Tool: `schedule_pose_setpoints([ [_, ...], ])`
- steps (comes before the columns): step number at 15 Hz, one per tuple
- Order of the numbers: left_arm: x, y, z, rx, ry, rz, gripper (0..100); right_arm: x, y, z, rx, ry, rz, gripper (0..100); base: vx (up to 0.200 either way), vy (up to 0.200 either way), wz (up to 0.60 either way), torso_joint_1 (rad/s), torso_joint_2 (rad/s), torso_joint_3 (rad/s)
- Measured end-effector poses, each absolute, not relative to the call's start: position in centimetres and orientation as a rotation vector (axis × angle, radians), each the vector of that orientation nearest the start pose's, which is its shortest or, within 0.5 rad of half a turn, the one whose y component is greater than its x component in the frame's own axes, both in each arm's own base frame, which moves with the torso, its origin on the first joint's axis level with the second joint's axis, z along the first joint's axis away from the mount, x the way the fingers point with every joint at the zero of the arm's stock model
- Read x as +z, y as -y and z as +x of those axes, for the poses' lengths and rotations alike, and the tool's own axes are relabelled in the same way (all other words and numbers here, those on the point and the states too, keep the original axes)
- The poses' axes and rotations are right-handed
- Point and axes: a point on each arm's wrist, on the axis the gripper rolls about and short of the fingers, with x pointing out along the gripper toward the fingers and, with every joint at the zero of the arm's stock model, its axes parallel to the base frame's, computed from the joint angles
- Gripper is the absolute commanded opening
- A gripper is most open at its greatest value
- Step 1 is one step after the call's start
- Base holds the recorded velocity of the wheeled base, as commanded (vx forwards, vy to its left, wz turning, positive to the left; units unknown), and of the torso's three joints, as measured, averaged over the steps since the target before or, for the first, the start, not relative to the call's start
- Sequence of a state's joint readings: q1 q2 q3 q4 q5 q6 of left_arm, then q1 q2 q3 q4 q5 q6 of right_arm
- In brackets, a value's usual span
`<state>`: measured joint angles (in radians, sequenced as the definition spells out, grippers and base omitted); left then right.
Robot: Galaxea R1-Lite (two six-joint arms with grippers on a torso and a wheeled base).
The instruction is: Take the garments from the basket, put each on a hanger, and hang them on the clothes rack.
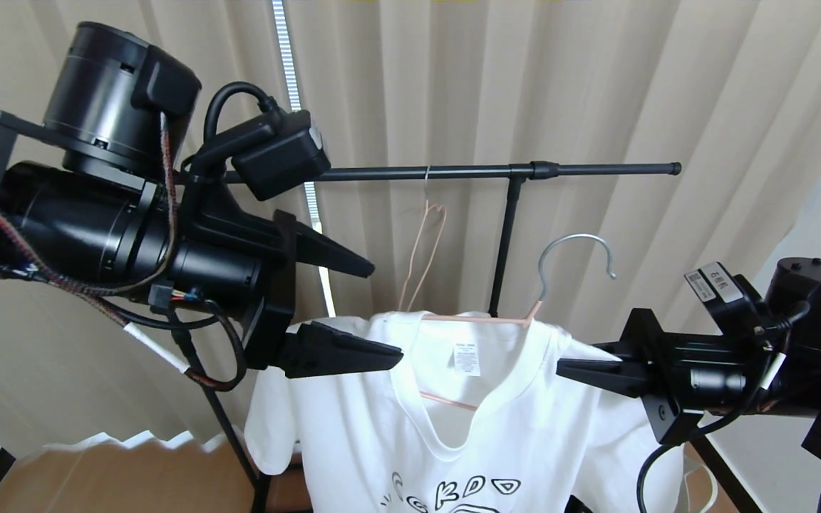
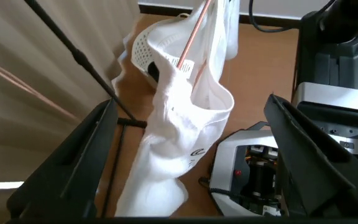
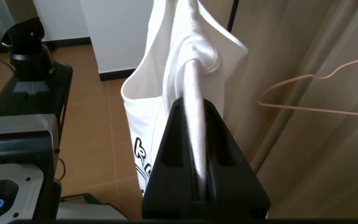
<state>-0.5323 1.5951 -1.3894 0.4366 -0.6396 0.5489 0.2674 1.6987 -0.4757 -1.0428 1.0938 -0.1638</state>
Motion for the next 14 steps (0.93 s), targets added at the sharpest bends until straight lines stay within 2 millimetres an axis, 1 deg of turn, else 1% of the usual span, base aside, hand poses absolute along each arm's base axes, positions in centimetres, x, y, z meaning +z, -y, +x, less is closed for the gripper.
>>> schedule_pose_setpoints([
  [3,28.0,15.9,24.4,-1.311,-0.377,0.436,100,14.3,-8.9,24.3,1.374,-0.067,-0.059,0,0.0,0.0,0.0,0.0,0.0,0.0],
  [5,27.9,16.1,24.8,-1.343,-0.423,0.48,100,14.2,-9.0,24.2,1.377,-0.07,-0.058,0,0.0,0.0,0.0,0.0,0.0,0.0],
  [7,27.8,16.4,25.4,-1.365,-0.428,0.521,100,14.2,-9.0,24.1,1.379,-0.072,-0.057,0,0.0,0.0,0.0,0.0,0.0,0.0],
  [14,25.7,17.3,27.2,-1.394,-0.455,0.571,100,14.3,-9.3,24.0,1.392,-0.067,-0.06,0,0.0,0.0,0.0,0.0,0.0,0.0],
])
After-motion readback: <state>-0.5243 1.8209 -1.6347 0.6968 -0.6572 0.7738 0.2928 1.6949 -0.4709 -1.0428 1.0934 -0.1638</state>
